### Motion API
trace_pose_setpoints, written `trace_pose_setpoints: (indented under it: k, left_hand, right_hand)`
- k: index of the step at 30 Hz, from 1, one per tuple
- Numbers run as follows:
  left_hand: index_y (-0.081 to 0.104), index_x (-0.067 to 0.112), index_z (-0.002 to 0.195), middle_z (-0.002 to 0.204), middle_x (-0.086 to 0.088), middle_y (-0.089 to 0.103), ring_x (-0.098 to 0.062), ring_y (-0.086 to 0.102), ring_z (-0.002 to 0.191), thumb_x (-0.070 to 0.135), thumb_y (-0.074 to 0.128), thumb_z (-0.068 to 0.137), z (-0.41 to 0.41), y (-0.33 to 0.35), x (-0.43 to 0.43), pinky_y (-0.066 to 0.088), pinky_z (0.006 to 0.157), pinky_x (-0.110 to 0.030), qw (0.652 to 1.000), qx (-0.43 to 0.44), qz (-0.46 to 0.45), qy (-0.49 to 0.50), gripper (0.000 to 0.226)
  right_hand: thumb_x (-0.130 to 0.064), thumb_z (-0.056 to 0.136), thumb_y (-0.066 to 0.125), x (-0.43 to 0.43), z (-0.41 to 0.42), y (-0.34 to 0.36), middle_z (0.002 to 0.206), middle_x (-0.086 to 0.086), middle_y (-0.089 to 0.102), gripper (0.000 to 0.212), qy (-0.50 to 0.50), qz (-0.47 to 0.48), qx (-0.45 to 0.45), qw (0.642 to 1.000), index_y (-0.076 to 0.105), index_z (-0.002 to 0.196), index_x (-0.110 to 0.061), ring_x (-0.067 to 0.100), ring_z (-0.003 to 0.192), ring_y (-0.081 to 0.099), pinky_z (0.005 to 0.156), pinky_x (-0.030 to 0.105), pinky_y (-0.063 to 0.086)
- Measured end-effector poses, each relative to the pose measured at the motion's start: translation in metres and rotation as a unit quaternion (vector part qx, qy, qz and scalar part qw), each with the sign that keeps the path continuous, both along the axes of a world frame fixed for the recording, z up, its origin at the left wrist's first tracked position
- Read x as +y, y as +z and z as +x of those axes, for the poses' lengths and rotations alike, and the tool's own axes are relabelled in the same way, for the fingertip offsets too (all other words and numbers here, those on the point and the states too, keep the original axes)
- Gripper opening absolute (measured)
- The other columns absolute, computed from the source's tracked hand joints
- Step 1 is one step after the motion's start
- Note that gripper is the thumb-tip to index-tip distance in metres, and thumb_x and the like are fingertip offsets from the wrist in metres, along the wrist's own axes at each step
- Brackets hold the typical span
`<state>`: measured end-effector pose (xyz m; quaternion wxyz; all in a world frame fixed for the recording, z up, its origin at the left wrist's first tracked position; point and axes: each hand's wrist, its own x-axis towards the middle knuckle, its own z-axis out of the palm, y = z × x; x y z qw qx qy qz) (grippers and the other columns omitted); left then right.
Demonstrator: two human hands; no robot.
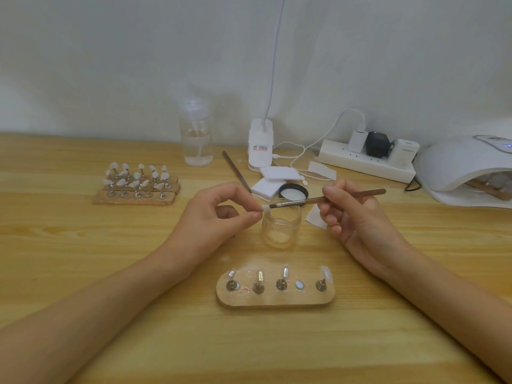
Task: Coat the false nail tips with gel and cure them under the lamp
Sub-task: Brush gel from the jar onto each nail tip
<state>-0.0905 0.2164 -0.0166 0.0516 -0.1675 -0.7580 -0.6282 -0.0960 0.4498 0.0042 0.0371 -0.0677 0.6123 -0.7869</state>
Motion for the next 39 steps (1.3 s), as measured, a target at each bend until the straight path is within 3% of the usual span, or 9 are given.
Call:
trace_pose_setpoints:
  k: [39]
  left_hand:
    - [0.067,0.012,0.082,0.052,0.019,0.053,-0.002,0.036,0.046,0.011,0.074,0.085,0.0007,0.0005,0.0008,0.031,0.046,-0.012,1.0,0.009,-0.008,-0.005,0.008]
  right_hand:
    - [-0.018,0.083,0.062,-0.0021,0.0018,-0.0019,0.061,0.0,0.059,0.019,-0.001,-0.017,0.083,0.996,0.048,0.072,-0.012,0.008,0.049,0.05,0.042,0.015,0.039]
